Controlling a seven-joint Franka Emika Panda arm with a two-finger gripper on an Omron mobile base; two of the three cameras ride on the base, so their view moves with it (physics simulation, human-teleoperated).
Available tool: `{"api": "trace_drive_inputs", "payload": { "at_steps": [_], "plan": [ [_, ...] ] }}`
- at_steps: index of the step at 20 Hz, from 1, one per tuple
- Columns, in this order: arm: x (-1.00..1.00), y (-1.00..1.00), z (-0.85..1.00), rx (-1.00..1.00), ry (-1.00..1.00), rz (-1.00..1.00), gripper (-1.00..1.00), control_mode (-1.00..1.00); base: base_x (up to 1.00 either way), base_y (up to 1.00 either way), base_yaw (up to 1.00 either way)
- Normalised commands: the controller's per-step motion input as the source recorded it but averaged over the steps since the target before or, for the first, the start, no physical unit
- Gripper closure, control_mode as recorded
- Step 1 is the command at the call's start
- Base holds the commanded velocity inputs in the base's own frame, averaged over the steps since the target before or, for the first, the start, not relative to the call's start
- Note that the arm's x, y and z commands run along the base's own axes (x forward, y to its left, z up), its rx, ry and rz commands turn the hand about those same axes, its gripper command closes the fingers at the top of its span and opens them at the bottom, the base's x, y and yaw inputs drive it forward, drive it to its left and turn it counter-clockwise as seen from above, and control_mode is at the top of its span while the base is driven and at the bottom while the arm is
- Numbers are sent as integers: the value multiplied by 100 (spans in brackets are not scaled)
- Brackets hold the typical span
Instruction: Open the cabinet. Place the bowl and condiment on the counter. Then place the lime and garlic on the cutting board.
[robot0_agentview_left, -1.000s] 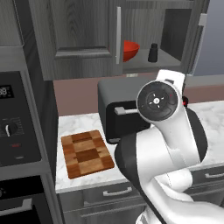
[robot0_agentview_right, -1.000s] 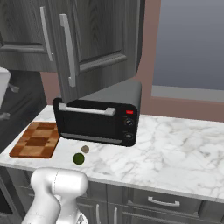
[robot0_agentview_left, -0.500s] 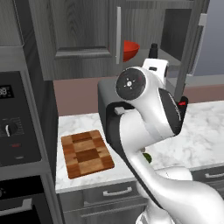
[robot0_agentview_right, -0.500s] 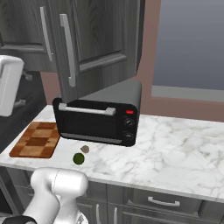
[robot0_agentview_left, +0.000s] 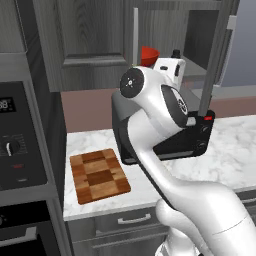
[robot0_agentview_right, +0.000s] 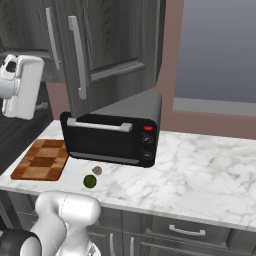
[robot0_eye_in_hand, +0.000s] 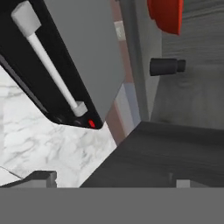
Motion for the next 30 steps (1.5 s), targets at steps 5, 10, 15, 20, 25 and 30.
{"api": "trace_drive_inputs", "payload": {
  "at_steps": [5,10,15,20,25,30],
  "plan": [
    [56,-16,2,-6,0,-11,-100,-100,0,0,0],
    [52,-19,1,-5,0,-12,-100,-100,0,0,0],
    [42,-21,0,-5,-2,-15,-100,-100,0,0,0],
    [22,-23,0,-4,-5,-21,-100,-100,0,0,0],
    [7,-24,0,-1,-10,-25,-100,-100,0,0,0],
    [0,-33,0,0,-9,-25,-100,-100,0,0,0]
  ]
}}
